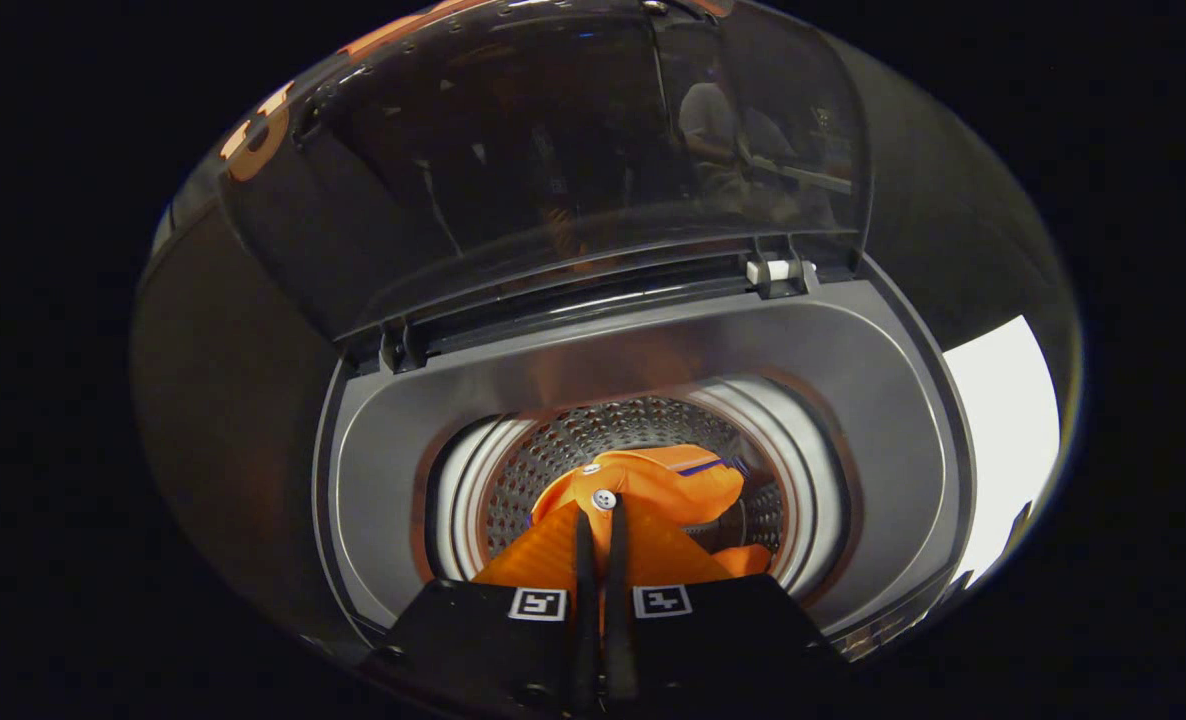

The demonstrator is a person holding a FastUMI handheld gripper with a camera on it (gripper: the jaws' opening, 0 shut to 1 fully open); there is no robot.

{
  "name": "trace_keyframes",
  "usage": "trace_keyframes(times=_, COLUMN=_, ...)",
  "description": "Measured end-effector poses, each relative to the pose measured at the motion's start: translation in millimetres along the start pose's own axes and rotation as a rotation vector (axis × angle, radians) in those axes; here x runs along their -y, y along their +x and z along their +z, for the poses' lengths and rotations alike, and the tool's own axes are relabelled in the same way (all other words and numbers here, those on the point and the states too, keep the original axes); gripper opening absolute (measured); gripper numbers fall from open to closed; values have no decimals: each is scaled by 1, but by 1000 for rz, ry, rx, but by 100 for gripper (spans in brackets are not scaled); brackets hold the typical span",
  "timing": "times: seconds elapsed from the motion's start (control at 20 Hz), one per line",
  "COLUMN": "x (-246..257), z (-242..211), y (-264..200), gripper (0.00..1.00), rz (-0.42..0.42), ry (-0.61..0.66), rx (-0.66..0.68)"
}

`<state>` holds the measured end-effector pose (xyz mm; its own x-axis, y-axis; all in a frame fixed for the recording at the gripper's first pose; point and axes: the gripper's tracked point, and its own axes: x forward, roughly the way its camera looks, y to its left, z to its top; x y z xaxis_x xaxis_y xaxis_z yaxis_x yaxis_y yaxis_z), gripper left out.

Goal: Put the clothes into the washing machine and then close the washing machine lid.

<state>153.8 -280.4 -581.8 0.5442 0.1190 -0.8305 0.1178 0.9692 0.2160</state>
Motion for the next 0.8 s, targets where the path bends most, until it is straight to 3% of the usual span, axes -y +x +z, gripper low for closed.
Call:
trace_keyframes(times=0.05, x=0, z=-1, y=1, gripper=17, rz=-3, ry=5, rx=0)
trace_keyframes(times=0.35, x=8, z=-13, y=2, gripper=100, rz=-15, ry=31, rx=-26)
trace_keyframes(times=0.8, x=13, z=4, y=-36, gripper=100, rz=-16, ry=15, rx=58)
